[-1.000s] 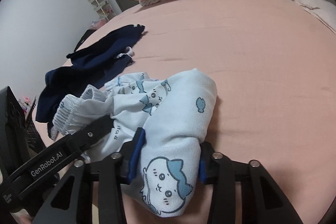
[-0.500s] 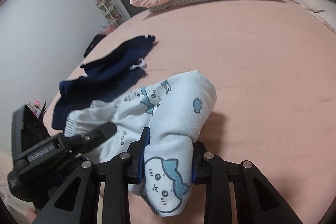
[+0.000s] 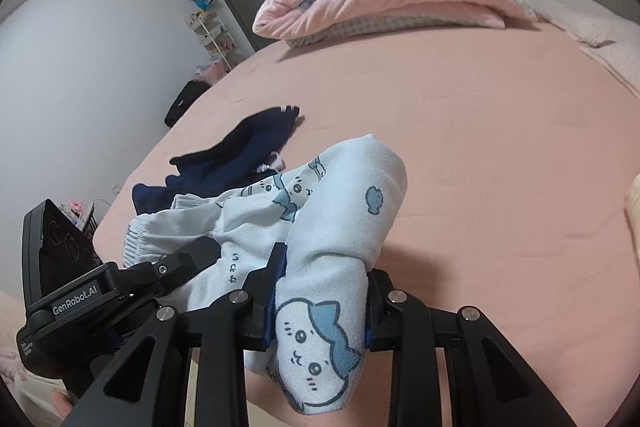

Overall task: Fold clothes
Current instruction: 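Lift the folded light-blue pants with both grippers and carry them toward the clothes stack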

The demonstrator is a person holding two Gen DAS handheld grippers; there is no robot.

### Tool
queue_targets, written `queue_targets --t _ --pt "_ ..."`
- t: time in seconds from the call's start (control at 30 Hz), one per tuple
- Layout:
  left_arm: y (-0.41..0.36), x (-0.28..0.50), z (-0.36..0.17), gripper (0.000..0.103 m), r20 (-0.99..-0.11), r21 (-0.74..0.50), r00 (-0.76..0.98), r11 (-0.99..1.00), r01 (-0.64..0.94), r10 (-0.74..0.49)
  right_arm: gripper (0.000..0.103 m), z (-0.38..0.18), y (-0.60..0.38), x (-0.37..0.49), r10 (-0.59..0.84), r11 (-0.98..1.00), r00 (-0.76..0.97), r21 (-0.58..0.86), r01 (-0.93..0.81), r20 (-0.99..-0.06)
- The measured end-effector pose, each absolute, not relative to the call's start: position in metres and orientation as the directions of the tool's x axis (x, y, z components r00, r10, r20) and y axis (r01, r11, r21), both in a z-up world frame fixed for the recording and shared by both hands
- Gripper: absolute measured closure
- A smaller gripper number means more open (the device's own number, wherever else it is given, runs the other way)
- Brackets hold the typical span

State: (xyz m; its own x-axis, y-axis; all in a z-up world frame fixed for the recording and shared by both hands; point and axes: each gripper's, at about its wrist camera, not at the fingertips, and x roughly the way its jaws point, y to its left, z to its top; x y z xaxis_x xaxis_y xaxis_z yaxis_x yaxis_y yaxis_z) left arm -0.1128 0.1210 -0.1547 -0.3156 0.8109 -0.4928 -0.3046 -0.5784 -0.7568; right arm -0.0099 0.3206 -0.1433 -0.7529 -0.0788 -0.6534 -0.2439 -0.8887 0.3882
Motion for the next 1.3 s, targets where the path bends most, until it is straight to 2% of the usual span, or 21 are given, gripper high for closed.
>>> queue_targets --t 0.17,0.5,0.73,1.3 --pt "0.137 -0.111 -0.136 0.074 -0.471 -0.769 -0.29 -0.549 -0.329 0.833 0.074 -0.12 0.332 -0.002 -0.05 -0.9 -0.764 0.361 -0.244 -0.643" --pt "0.185 -0.098 -0.065 0.074 -0.419 -0.704 -0.266 -0.495 -0.509 0.868 0.074 -0.069 0.362 0.025 0.028 -0.899 -0.817 0.342 -0.272 -0.576" --pt "0.211 -0.093 -0.044 0.074 -0.398 -0.7 -0.223 -0.452 -0.553 0.89 0.074 -0.04 0.374 0.042 0.108 -0.91 -0.819 0.276 -0.309 -0.564" --pt "0.286 -0.069 0.018 0.074 -0.36 -0.66 -0.114 -0.339 -0.67 0.926 0.074 0.023 0.421 0.082 0.247 -0.885 -0.818 0.224 -0.409 -0.52"
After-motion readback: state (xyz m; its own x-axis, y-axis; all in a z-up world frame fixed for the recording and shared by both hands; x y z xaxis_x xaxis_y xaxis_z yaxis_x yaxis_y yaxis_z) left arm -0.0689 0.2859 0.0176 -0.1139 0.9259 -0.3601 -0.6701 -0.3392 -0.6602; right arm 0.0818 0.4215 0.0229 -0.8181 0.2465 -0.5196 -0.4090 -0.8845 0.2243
